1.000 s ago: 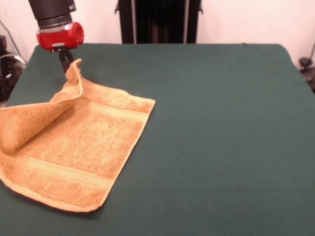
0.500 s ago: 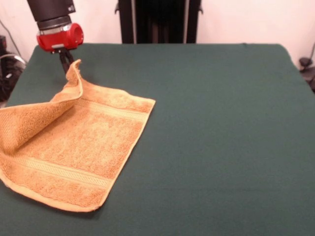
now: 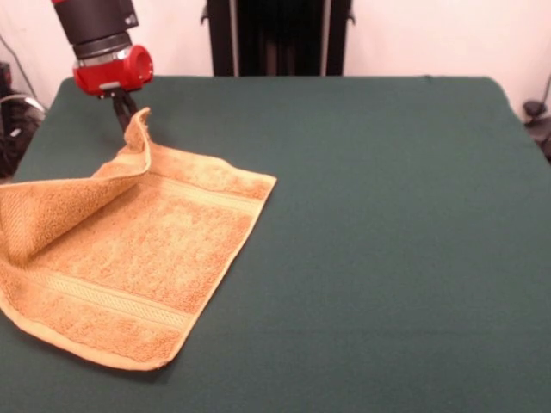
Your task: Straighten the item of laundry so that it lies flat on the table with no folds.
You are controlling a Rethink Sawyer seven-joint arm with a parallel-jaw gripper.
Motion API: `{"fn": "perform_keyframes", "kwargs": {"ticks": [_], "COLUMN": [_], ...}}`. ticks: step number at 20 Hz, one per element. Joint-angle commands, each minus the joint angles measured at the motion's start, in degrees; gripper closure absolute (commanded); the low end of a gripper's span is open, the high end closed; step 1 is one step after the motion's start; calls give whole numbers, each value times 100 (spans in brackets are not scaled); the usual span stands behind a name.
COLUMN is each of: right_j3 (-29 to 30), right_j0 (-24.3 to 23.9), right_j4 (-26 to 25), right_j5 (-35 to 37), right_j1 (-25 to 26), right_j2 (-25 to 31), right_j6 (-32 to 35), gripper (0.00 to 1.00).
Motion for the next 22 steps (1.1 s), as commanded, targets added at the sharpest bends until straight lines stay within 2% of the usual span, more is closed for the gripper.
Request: {"fn": "perform_keyframes", "kwargs": {"ticks": [1, 22], "right_j3": [162, 210], "right_j0": [95, -25], "right_j4": [146, 239], "right_j5": [604, 684], "right_j1": [337, 372], "right_j2": [625, 697], "right_j6": [773, 853], "gripper": [100, 100]}}
